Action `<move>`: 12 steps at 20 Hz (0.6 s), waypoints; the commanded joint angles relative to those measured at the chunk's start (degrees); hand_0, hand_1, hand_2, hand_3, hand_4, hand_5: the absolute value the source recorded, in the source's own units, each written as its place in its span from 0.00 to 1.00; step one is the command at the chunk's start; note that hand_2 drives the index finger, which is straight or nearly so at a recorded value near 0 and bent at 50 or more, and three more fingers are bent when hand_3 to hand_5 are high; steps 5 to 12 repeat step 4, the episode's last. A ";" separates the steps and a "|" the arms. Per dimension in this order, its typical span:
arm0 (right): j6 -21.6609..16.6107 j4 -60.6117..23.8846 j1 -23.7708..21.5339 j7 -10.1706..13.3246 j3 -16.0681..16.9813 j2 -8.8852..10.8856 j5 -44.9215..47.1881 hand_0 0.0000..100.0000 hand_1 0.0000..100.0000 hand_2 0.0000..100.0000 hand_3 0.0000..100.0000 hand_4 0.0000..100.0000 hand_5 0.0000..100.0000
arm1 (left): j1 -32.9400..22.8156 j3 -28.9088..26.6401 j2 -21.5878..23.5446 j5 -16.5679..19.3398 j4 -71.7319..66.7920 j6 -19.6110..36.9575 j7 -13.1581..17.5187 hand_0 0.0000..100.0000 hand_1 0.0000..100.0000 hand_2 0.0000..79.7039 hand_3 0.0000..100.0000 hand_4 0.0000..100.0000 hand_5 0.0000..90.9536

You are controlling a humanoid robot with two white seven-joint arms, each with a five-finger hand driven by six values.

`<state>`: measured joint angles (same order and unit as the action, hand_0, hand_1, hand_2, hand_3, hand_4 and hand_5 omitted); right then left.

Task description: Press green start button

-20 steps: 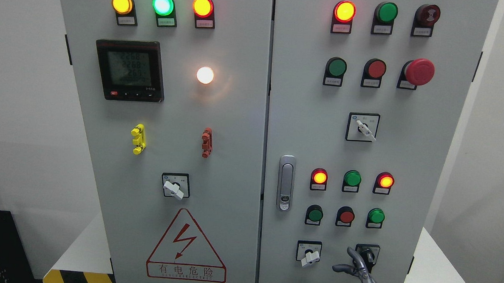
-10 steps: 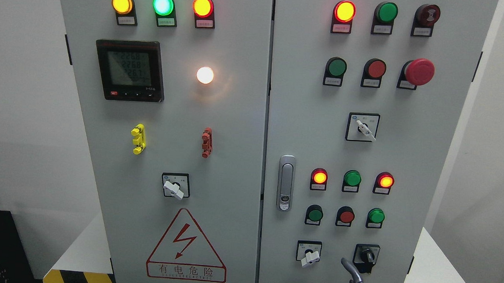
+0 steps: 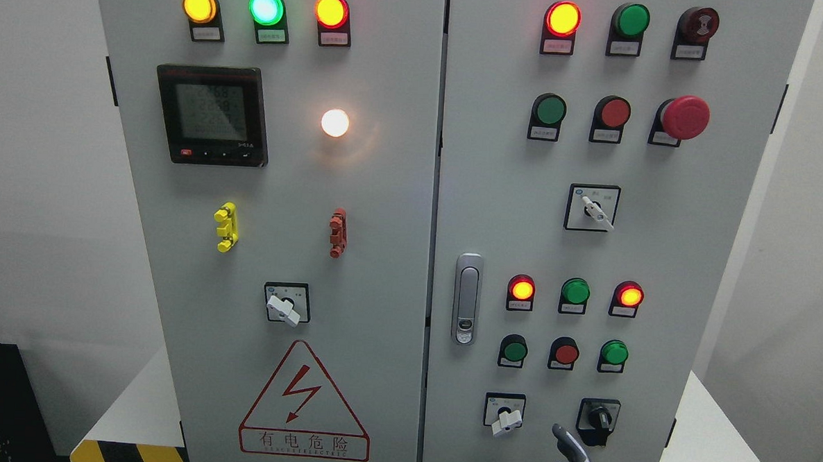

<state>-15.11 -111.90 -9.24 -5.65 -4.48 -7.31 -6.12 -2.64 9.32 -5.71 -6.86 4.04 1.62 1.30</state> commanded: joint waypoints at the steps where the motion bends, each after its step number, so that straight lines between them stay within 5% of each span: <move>1: 0.17 0.20 0.10 -0.06 -0.53 0.10 2.16 0.00 0.04 0.00 0.00 0.00 0.00 | 0.00 0.00 0.00 0.00 0.00 0.05 0.02 0.12 0.56 0.00 0.00 0.00 0.00; 12: 0.17 0.20 0.10 -0.06 -0.36 0.10 2.16 0.00 0.04 0.00 0.00 0.00 0.00 | 0.00 0.00 0.00 0.00 0.00 0.05 0.02 0.12 0.56 0.00 0.00 0.00 0.00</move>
